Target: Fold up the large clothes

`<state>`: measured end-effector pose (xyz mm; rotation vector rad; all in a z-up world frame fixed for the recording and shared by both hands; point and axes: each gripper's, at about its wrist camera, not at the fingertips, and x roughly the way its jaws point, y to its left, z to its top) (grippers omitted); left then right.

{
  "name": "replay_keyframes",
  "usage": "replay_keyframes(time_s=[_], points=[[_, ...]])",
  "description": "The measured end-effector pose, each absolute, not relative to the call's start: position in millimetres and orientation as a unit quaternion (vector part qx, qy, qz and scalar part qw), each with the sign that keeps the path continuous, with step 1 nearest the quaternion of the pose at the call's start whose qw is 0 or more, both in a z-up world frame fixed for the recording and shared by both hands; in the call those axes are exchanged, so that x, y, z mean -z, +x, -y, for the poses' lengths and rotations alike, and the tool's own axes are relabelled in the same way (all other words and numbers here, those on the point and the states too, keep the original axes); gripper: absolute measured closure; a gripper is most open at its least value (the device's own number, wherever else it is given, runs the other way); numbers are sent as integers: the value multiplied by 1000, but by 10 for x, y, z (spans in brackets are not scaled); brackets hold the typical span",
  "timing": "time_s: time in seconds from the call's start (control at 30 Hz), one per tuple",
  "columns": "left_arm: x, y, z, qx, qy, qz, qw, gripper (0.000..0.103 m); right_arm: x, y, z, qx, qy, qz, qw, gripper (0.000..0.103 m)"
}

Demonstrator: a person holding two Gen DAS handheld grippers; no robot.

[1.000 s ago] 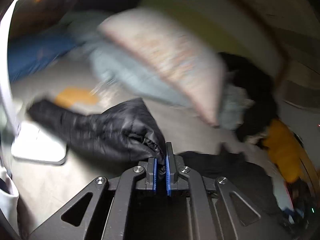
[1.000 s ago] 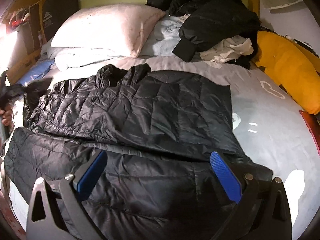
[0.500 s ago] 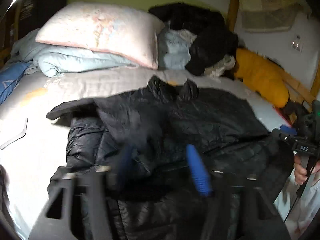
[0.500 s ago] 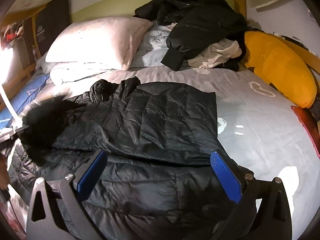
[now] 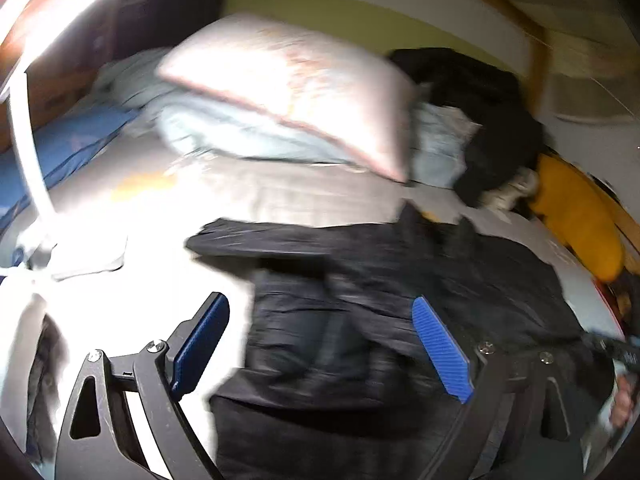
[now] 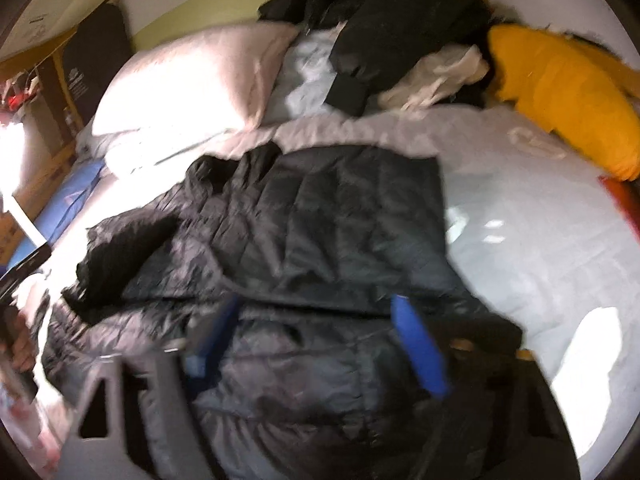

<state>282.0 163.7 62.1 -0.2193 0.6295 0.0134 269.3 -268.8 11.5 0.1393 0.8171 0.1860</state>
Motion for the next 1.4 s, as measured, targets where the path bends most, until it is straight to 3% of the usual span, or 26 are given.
replay_keyframes(time_s=[0.1, 0.2, 0.47, 0.53, 0.57, 0.6, 0.63, 0.7, 0.77, 1.03, 1.4], points=[[-534, 2922, -1911, -50, -118, -318, 939, 11, -71, 2705, 2661, -98, 66, -406, 906, 80], [-436, 3115, -2205, -65, -160, -334, 927, 11, -59, 2691, 2636, -100, 59, -405, 907, 95], [-69, 3756, -2731, -47, -325, -402, 855, 12, -146, 2649, 2569, -103, 26, -377, 920, 99], [41, 3875, -2785, -41, -356, -410, 839, 16, -146, 2672, 2570, -101, 27, -379, 920, 99], [95, 3926, -2805, -32, -375, -411, 830, 24, -147, 2680, 2566, -99, 26, -379, 920, 99], [149, 3983, -2817, -25, -391, -412, 823, 31, -145, 2687, 2560, -97, 23, -378, 920, 93], [184, 4025, -2811, -16, -403, -411, 817, 48, -139, 2690, 2549, -96, 20, -378, 921, 88], [209, 4123, -2761, 4, -399, -423, 813, 76, -117, 2700, 2540, -90, 15, -378, 921, 53], [127, 4171, -2663, -1, -363, -428, 828, 98, -119, 2702, 2558, -85, 18, -375, 923, 50], [-821, 3829, -1893, 52, -225, -336, 913, 101, -266, 2652, 2684, -70, 41, -353, 932, 33], [-1735, 3257, -71, 158, -62, -259, 951, 101, -495, 2585, 2998, -28, 85, -326, 941, 29]])
